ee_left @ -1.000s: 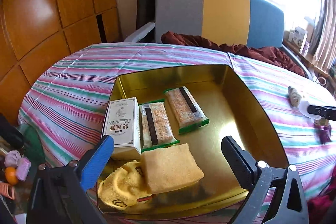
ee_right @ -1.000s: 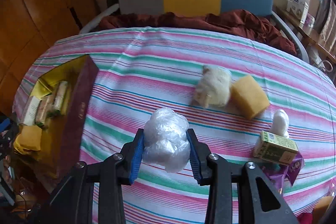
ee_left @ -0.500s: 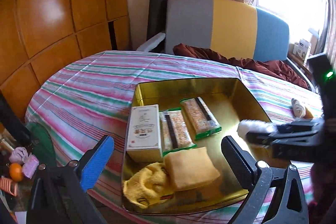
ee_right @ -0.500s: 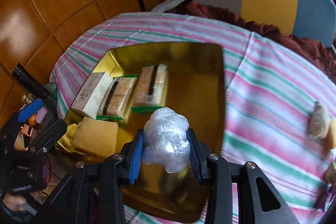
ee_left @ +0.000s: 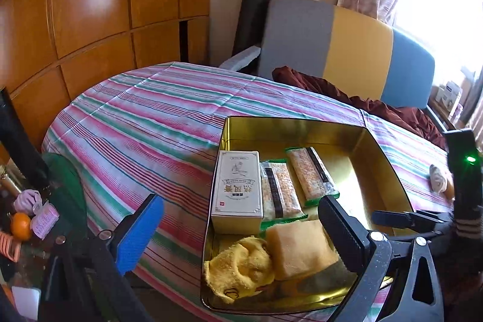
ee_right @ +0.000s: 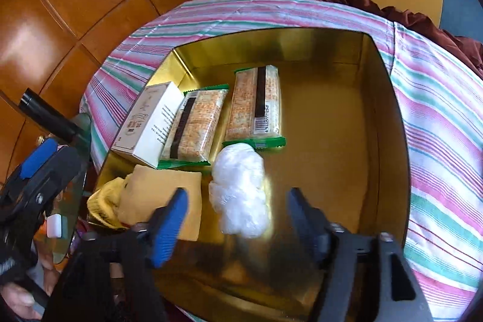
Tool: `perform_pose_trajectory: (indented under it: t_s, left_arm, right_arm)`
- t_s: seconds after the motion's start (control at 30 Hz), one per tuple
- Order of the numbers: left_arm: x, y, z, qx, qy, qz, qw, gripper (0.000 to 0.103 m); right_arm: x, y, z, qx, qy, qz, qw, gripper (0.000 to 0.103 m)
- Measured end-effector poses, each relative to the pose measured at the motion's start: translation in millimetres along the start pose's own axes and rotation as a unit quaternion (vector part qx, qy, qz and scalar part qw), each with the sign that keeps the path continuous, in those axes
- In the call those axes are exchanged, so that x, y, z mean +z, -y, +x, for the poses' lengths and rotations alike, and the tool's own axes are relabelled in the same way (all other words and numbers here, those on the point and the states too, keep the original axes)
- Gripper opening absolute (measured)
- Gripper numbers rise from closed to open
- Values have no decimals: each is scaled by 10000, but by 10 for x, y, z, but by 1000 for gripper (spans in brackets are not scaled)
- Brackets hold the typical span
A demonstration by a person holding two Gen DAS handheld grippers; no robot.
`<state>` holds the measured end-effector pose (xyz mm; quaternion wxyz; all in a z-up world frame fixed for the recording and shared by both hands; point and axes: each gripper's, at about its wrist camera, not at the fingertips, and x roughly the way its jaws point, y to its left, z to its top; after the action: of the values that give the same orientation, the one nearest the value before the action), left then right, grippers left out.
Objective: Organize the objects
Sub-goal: 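Carry the plastic-wrapped bundle into the gold tray and open the right tool, then withdraw both open tools from the tray back to the loose items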
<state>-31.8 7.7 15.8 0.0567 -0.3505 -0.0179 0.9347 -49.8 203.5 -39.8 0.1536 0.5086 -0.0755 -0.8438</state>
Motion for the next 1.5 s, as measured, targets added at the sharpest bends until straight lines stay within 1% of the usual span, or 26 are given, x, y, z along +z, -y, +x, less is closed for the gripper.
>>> perform_pose_trajectory:
  t_s: [0.1, 0.17, 0.2, 0.27, 0.4, 0.47, 0.57, 0.6, 0.77, 0.83, 0.93, 0.97, 1.03, 1.1, 1.17, 1.23, 1.27, 1.3, 1.33, 1.37, 1.4, 1.43, 1.5]
  left_arm:
    - [-11, -1, 2, -37, -3, -10, 10000, 103]
    - [-10, 5, 3, -71, 19, -4, 10000, 103]
    - [-9, 15, 2, -59, 20, 19, 10000, 103]
    - [-12, 38, -3, -26, 22, 52, 10000, 103]
    - [-17, 93, -10, -178, -61, 84, 9998, 103]
    - [-24, 136, -33, -209, -22, 157, 9997, 103]
    - [-33, 192, -61, -238, 15, 228, 9995, 103]
    - [-32, 208, -68, -298, 16, 254, 9992, 103]
    - [-19, 325, -96, -374, 73, 402, 9985, 103]
    - [-14, 377, -107, -397, 93, 446, 9982, 103]
    - [-19, 472, -100, -550, 17, 583, 9968, 103]
    - [-24, 513, -91, -679, -59, 637, 9956, 103]
    - [-31, 586, -104, -792, -91, 691, 9944, 103]
    - [-39, 677, -120, -897, -94, 765, 9930, 103]
    - [-33, 780, -113, -961, -177, 820, 9918, 103]
    - [-29, 891, -119, -981, -172, 911, 9908, 103]
    - [-25, 952, -120, -1041, -197, 939, 9899, 103]
    - [-18, 1013, -117, -1133, -253, 962, 9886, 103]
    - [-11, 1099, -112, -1232, -322, 994, 9869, 103]
    - [-4, 1180, -110, -1326, -365, 1040, 9850, 103]
    - [-2, 1283, -110, -1445, -388, 1121, 9824, 103]
    - [-8, 1411, -120, -1570, -396, 1236, 9790, 103]
    - [-35, 1623, -131, -1805, -440, 1417, 9723, 103]
  right_arm:
    - [-36, -15, -125, -188, 188, -52, 9996, 79]
    - [-71, 11, -248, -332, 342, -92, 9988, 84]
    - [-90, 14, -306, -420, 425, -137, 9981, 84]
    - [-122, 63, -448, -686, 560, -226, 9958, 84]
    - [-171, 248, -716, -1147, 810, -196, 9899, 85]
    - [-233, 384, -828, -1350, 894, -101, 9868, 85]
    - [-291, 637, -940, -1655, 909, 95, 9820, 86]
    - [-315, 742, -993, -1748, 909, 187, 9802, 86]
    - [-391, 1187, -1250, -2120, 1011, 584, 9703, 86]
    - [-412, 1386, -1378, -2308, 1060, 754, 9643, 86]
    - [-450, 1705, -1609, -2548, 1228, 1024, 9537, 86]
    - [-457, 1835, -1703, -2634, 1305, 1150, 9489, 86]
    - [-489, 2109, -1892, -2783, 1507, 1436, 9377, 86]
    - [-558, 2403, -2061, -2999, 1738, 1785, 9209, 86]
    - [-682, 2738, -2196, -3177, 1945, 2291, 8993, 89]
    - [-889, 3105, -2297, -3284, 2101, 3007, 8704, 90]
    - [-1029, 3284, -2346, -3206, 2138, 3501, 8538, 90]
    - [-1156, 3437, -2406, -2957, 2209, 4001, 8389, 90]
    - [-1292, 3541, -2479, -2691, 2429, 4395, 8218, 90]
    - [-1391, 3613, -2533, -2570, 2545, 4650, 8081, 90]
    - [-1466, 3669, -2553, -2520, 2555, 4842, 7980, 90]
    - [-1527, 3728, -2551, -2403, 2535, 5005, 7921, 90]
    - [-1616, 3824, -2522, -2016, 2522, 5283, 7853, 90]
